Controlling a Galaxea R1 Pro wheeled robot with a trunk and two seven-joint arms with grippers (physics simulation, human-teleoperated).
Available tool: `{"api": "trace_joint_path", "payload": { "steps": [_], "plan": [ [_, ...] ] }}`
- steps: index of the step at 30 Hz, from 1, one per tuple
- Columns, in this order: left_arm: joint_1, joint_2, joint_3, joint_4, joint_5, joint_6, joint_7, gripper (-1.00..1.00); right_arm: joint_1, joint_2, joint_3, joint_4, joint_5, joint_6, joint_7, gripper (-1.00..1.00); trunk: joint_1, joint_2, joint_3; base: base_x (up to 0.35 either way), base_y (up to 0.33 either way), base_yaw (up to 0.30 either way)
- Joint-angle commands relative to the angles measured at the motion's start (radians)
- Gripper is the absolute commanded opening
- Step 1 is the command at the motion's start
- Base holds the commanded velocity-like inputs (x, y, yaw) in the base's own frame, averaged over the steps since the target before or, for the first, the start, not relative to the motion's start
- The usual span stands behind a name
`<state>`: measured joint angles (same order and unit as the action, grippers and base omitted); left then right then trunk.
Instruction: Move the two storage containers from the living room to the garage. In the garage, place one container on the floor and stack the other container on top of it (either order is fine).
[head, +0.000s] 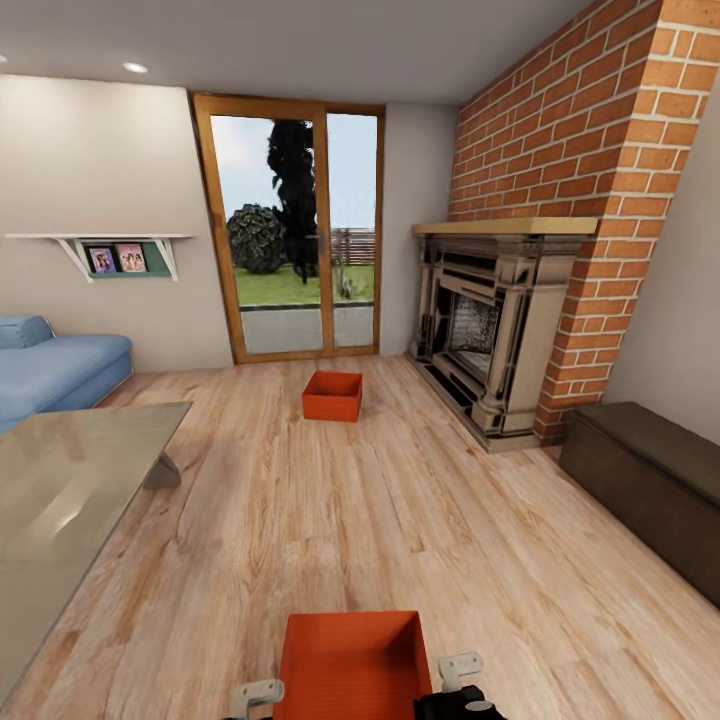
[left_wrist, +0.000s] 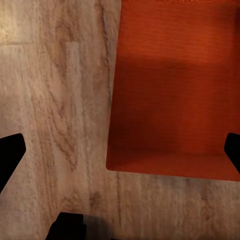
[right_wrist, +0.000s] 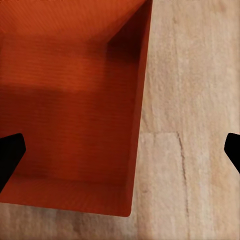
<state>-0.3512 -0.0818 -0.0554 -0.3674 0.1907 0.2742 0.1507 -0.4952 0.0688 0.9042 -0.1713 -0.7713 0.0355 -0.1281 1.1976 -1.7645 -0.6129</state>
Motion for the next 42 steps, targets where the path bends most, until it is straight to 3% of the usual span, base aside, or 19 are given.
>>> {"api": "trace_joint_path", "payload": {
  "steps": [1, 5, 10, 14, 35, 36, 42],
  "plan": [
    [0.000, 0.000, -0.006, -0.002, 0.010, 0.005, 0.007, 1.00, -0.001, 0.000, 0.008, -0.002, -0.006, 0.004, -0.007, 1.00, 0.000, 0.000, -0.001, 0.000, 0.000, 0.000],
    [0.000, 0.000, -0.019, -0.003, 0.010, 0.005, 0.007, 1.00, -0.001, 0.000, 0.008, -0.002, -0.006, 0.003, -0.007, 1.00, 0.015, -0.028, -0.014, 0.000, 0.000, 0.000],
    [0.000, -0.001, -0.092, 0.002, 0.013, 0.004, 0.007, 1.00, 0.000, 0.000, 0.008, -0.002, -0.006, 0.003, -0.007, 1.00, 0.034, -0.063, -0.029, 0.000, 0.000, 0.000],
    [0.000, -0.001, -0.110, 0.003, 0.013, 0.004, 0.007, 1.00, 0.000, 0.000, 0.008, -0.002, -0.006, 0.003, -0.007, 1.00, 0.050, -0.091, -0.042, 0.000, 0.000, 0.000],
    [0.000, 0.012, -0.114, -0.013, 0.012, 0.004, 0.006, 1.00, -0.001, -0.005, 0.008, -0.004, -0.006, 0.006, -0.008, 1.00, 0.130, -0.238, -0.108, 0.000, 0.000, 0.000],
    [0.000, 0.025, -0.112, -0.015, 0.012, 0.004, 0.005, 1.00, -0.001, 0.001, 0.010, -0.005, -0.006, 0.014, -0.033, 1.00, 0.130, -0.238, -0.108, 0.000, 0.000, 0.000],
    [0.000, 0.033, -0.114, -0.055, 0.012, 0.008, 0.006, 1.00, -0.001, -0.005, 0.010, -0.006, -0.006, 0.006, -0.076, 1.00, 0.130, -0.238, -0.116, 0.000, 0.000, 0.000]
  ]
}}
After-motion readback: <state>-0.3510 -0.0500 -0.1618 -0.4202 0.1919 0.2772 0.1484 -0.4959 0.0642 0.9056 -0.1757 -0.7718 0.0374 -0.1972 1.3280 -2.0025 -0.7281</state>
